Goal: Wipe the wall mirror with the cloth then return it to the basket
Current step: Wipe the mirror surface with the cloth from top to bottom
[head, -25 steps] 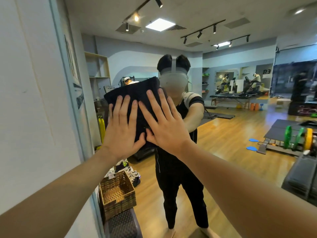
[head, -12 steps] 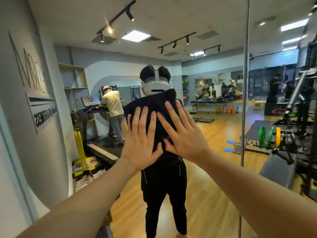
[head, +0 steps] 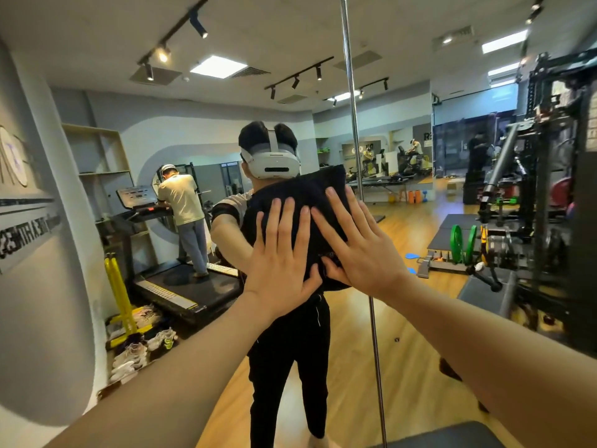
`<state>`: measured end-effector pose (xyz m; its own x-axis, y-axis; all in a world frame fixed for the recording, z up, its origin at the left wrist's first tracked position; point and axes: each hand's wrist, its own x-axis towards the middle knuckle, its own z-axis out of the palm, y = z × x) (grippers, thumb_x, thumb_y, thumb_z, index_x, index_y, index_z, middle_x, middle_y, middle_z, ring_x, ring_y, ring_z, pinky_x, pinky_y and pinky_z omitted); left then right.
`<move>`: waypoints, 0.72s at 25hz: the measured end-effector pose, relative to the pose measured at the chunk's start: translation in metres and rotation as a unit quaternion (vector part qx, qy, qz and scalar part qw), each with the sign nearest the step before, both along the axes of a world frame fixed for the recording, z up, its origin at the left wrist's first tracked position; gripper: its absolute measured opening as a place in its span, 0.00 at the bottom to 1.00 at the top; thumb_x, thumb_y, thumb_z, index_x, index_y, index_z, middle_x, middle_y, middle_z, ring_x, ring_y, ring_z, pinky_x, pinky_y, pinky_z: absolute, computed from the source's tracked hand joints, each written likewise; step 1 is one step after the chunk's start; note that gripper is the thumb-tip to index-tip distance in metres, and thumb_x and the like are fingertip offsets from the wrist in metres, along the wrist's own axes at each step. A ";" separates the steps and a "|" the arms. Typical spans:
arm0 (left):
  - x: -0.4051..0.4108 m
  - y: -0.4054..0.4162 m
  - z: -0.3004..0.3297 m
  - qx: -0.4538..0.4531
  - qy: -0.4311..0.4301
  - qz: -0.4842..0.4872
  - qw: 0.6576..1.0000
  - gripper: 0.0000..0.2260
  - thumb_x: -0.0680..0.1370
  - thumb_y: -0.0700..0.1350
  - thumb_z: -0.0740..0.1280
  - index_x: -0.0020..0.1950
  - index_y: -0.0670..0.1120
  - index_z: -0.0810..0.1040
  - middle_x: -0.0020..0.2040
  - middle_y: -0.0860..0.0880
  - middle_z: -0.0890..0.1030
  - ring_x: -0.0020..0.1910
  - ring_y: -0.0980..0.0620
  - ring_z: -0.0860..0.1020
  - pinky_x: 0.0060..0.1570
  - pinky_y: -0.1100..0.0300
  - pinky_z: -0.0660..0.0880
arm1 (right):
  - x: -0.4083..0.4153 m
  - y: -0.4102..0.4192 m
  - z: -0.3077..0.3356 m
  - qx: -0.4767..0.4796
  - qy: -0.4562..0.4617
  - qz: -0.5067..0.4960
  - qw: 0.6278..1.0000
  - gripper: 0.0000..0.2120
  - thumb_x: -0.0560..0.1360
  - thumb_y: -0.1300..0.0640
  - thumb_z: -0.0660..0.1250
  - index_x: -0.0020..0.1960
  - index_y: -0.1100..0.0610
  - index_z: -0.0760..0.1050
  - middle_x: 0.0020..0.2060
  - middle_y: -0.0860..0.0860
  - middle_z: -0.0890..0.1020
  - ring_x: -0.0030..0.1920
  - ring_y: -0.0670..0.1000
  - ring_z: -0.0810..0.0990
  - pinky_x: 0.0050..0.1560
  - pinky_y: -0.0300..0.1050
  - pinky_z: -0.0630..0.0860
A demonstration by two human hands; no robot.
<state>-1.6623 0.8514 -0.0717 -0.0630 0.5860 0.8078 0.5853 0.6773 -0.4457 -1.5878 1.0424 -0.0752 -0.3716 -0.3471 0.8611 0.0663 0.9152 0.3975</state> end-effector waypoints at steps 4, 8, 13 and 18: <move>0.009 0.030 0.045 -0.002 0.016 0.004 1.000 0.35 0.82 0.53 0.56 0.83 0.38 0.50 0.82 0.33 0.53 0.82 0.33 0.50 0.81 0.36 0.48 | 0.007 0.029 0.049 0.015 0.000 -0.007 1.000 0.31 0.87 0.43 0.49 0.84 0.59 0.54 0.82 0.65 0.53 0.83 0.68 0.49 0.82 0.65 0.54; 0.002 0.047 0.137 0.005 0.048 -0.008 0.999 0.34 0.81 0.52 0.55 0.83 0.39 0.50 0.81 0.34 0.55 0.82 0.34 0.52 0.81 0.37 0.48 | 0.007 0.040 0.131 -0.017 0.038 -0.006 0.999 0.30 0.87 0.46 0.51 0.84 0.60 0.55 0.82 0.66 0.54 0.82 0.69 0.51 0.82 0.61 0.51; 0.001 0.049 0.171 0.041 0.047 -0.043 0.997 0.33 0.79 0.51 0.55 0.82 0.39 0.56 0.80 0.35 0.60 0.81 0.35 0.55 0.80 0.36 0.51 | -0.003 0.039 0.162 -0.051 0.059 0.034 0.996 0.30 0.85 0.48 0.55 0.84 0.60 0.55 0.82 0.65 0.53 0.82 0.69 0.48 0.81 0.66 0.57; 0.009 0.052 0.098 0.057 0.005 -0.039 0.998 0.34 0.80 0.52 0.57 0.83 0.39 0.54 0.82 0.35 0.56 0.82 0.36 0.52 0.79 0.35 0.51 | -0.007 0.028 0.087 -0.102 0.079 0.071 0.989 0.32 0.81 0.52 0.59 0.83 0.61 0.59 0.81 0.67 0.55 0.82 0.70 0.49 0.81 0.67 0.52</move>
<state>-1.6529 0.9030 0.0262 -0.0130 0.4940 0.8694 0.6340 0.6764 -0.3748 -1.5951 1.0709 0.0122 -0.1873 -0.1985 0.9620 -0.0224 0.9800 0.1978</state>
